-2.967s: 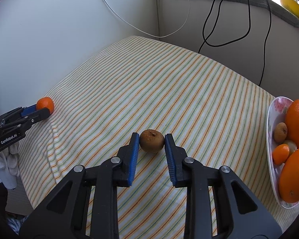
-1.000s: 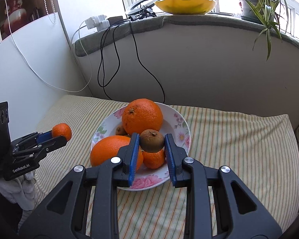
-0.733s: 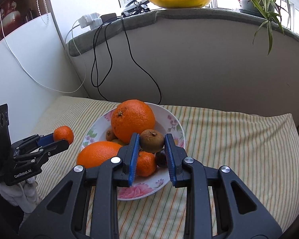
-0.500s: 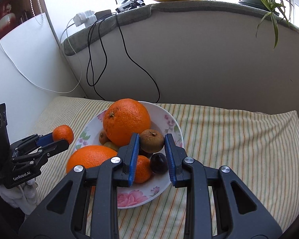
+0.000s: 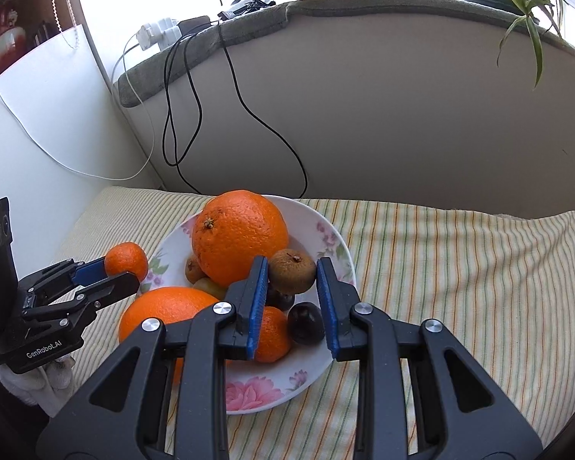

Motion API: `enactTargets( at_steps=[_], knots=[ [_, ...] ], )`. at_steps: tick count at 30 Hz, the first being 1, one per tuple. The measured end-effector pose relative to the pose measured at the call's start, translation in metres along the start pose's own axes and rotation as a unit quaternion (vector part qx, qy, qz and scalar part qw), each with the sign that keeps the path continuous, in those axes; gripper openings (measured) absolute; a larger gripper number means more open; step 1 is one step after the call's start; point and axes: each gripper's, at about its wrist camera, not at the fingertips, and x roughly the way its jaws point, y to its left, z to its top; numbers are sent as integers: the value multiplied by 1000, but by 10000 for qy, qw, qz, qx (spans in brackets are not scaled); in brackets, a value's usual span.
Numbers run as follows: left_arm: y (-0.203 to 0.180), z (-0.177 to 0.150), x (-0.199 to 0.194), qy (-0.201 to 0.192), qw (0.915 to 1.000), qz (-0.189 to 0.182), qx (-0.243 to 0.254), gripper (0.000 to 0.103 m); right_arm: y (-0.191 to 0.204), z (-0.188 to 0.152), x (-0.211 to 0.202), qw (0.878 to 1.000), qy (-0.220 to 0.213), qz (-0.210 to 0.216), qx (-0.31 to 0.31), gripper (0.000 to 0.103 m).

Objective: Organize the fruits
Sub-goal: 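Lift and carry the tangerine and kiwi over the plate with both tools, then open the right tool to drop the kiwi while the left tool releases the tangerine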

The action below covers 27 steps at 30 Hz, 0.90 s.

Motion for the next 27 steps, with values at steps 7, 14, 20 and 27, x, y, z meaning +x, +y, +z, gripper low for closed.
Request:
enactTargets(
  at_steps=[7,14,20,27],
  knots=[
    [-3,0,2,43,10000,-32,72,38,0,0,1,10000,50,43,-30,27],
    [-3,1,2,49,10000,-14,68,38,2,1,1,10000,45,16,-51,27],
    [-5,0,1,46,9999,-14,99,39,2,1,-2,10000,9,-32,-52,44],
    [-5,1,-1,35,10000,-20,86,39,1,2,-8,9999,-88,-52,-41,55]
  ],
)
